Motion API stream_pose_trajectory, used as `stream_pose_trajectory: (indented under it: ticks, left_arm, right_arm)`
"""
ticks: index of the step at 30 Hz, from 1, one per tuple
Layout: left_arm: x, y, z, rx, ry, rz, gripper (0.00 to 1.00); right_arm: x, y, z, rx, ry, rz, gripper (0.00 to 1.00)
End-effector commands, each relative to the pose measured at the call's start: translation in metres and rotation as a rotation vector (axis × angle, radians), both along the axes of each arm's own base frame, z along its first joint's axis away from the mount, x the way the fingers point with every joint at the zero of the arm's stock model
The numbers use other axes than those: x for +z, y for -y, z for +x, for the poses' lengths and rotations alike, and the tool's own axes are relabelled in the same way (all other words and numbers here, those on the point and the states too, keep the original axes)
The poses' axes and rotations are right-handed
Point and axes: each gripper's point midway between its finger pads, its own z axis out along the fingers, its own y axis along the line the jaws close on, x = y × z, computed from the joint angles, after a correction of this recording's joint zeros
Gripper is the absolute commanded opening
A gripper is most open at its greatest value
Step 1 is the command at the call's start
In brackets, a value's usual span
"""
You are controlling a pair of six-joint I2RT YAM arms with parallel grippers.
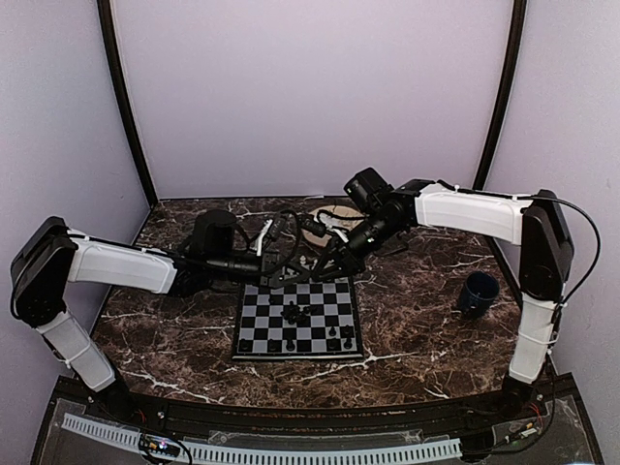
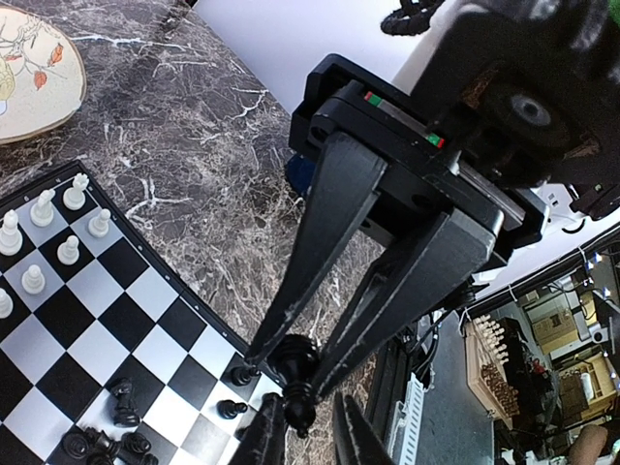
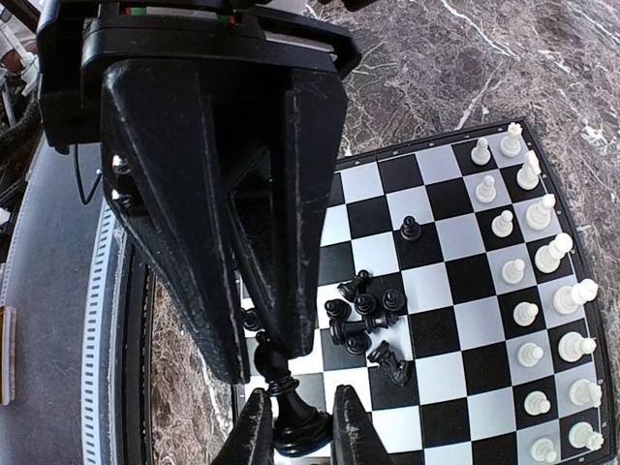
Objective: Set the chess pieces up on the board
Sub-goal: Pass from the right arm to the left
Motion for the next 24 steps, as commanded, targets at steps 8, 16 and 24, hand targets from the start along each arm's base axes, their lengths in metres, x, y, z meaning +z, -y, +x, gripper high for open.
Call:
stream_pose_trajectory:
  ticks: [8, 16, 24]
  left_arm:
    - [0.013, 0.012, -0.003, -0.039, 0.024, -0.041, 0.2]
    - [0.015, 0.011, -0.003, -0.034, 0.039, -0.04, 0.16]
    - [0.022, 0.003, 0.005, -0.006, 0.126, 0.069, 0.14]
  right_arm:
    - [0.018, -0.002, -0.001, 0.005, 0.024, 0.05, 0.14]
    - [0.016, -0.001, -0.001, 0.001, 0.026, 0.042, 0.17]
    - [0.036, 0.024, 0.0, -0.012, 0.039, 0.083, 0.37]
